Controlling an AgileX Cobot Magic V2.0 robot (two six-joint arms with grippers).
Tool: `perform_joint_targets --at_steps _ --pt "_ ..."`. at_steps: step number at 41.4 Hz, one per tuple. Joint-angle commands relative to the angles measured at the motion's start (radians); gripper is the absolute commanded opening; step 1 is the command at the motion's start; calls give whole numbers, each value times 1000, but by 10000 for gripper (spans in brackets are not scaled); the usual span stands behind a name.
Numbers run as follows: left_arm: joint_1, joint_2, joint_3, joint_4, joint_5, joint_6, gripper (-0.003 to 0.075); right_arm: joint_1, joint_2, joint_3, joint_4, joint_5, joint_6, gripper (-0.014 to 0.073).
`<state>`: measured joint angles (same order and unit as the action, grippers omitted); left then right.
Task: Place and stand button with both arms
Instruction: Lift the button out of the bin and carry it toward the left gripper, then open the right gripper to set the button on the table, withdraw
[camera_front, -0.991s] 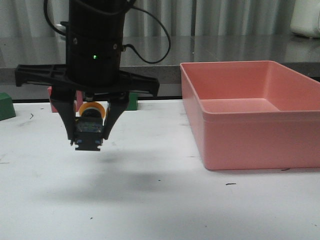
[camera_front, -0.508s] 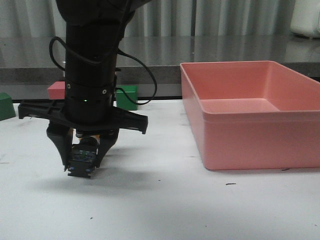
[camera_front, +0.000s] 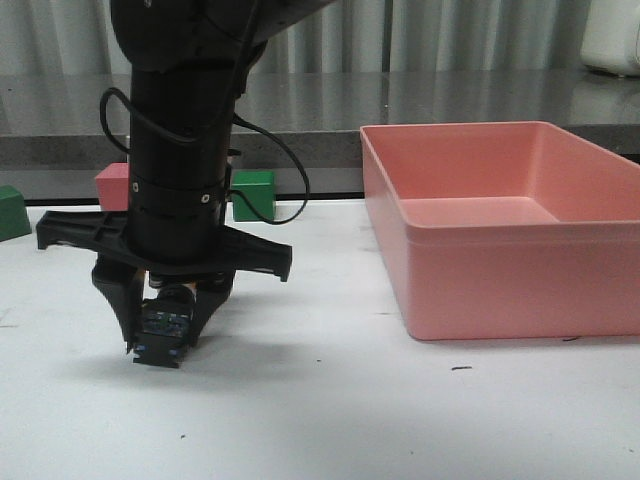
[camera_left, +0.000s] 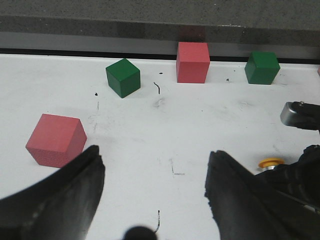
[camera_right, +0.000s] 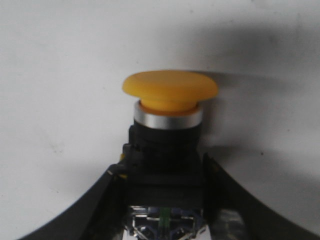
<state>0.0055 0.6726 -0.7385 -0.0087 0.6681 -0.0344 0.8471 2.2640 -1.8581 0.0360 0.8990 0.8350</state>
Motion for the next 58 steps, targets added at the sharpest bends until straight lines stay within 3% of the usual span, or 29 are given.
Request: perform_joint_targets --at_steps 1,14,22,29,33,40,46,58 --pt "-8 -2 -34 -9 -66 -2 441 1 -63 -32 2 -14 2 325" --pt "-8 -2 -34 -9 -66 -2 441 1 -63 -32 2 -24 2 436" --pt "-8 -2 -34 -9 -66 -2 441 1 -92 -32 -3 -18 1 439" --pt "-8 -2 -34 -9 -66 -2 441 2 -183 -31 -101 62 -54 437" --pt "-8 -2 -34 -9 -66 -2 441 7 -259 -29 -147 148 -194 437" --pt "-8 -2 -34 -9 -66 -2 441 9 -387 -26 -151 258 -558 437" --pt "-8 -2 -34 -9 -66 -2 441 3 -527 29 -90 212 -792 437" --pt "-8 -2 -34 -9 -66 -2 441 2 -844 308 -80 140 -828 437"
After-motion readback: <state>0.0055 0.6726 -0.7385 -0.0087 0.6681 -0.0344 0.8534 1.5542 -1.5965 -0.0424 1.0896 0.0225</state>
